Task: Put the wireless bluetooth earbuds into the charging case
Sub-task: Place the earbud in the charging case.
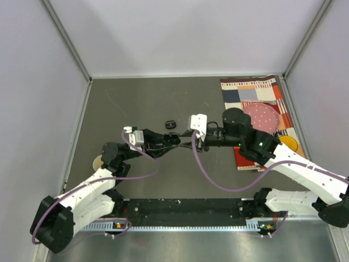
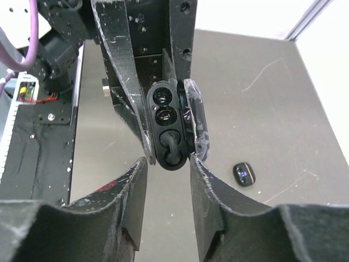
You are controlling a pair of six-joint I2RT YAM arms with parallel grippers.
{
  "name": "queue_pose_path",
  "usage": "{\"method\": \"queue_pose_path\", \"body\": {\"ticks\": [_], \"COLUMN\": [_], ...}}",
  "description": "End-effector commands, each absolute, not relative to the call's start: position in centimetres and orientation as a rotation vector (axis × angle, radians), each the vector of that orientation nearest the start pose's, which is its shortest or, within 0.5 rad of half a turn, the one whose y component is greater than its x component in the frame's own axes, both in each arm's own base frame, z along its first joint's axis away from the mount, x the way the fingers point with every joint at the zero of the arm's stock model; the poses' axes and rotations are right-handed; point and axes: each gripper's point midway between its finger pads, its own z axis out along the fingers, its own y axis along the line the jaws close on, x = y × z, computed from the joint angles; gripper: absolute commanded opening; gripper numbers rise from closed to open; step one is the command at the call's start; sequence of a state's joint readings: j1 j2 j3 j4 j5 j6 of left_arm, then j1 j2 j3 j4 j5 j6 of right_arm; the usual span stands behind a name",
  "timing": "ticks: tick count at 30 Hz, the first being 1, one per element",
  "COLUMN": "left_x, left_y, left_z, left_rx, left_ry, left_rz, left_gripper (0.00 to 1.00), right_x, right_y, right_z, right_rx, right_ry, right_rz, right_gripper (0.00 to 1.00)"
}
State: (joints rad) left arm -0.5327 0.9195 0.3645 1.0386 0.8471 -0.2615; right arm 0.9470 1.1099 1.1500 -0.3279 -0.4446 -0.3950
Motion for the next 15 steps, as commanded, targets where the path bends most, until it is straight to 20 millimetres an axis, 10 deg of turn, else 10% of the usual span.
{"method": "queue_pose_path", "body": {"ticks": [1,8,15], "left_x": [16.5,17.2,17.5], "left_y": [-25.7,-25.1,-24.0], "left_z": [30.9,30.8,31.6], "left_rx": [0.929,0.878,0.807], "left_ry": [0.876,0.898,0.885], "left_rz": [-1.093,-1.041,-0.983], "left_gripper": [0.0,0.0,0.0], "right_x": [15.6,17.6,23.6], "right_y": [32.0,29.2,26.0], "right_z": [36.6,41.3,39.8], "right_rx": [-1.277,-0.954,-0.557], "right_ry": [1.11,1.012,1.305], "right_rz": [0.792,0.703,0.553], "right_gripper": [0.39,0.53,0.62]}}
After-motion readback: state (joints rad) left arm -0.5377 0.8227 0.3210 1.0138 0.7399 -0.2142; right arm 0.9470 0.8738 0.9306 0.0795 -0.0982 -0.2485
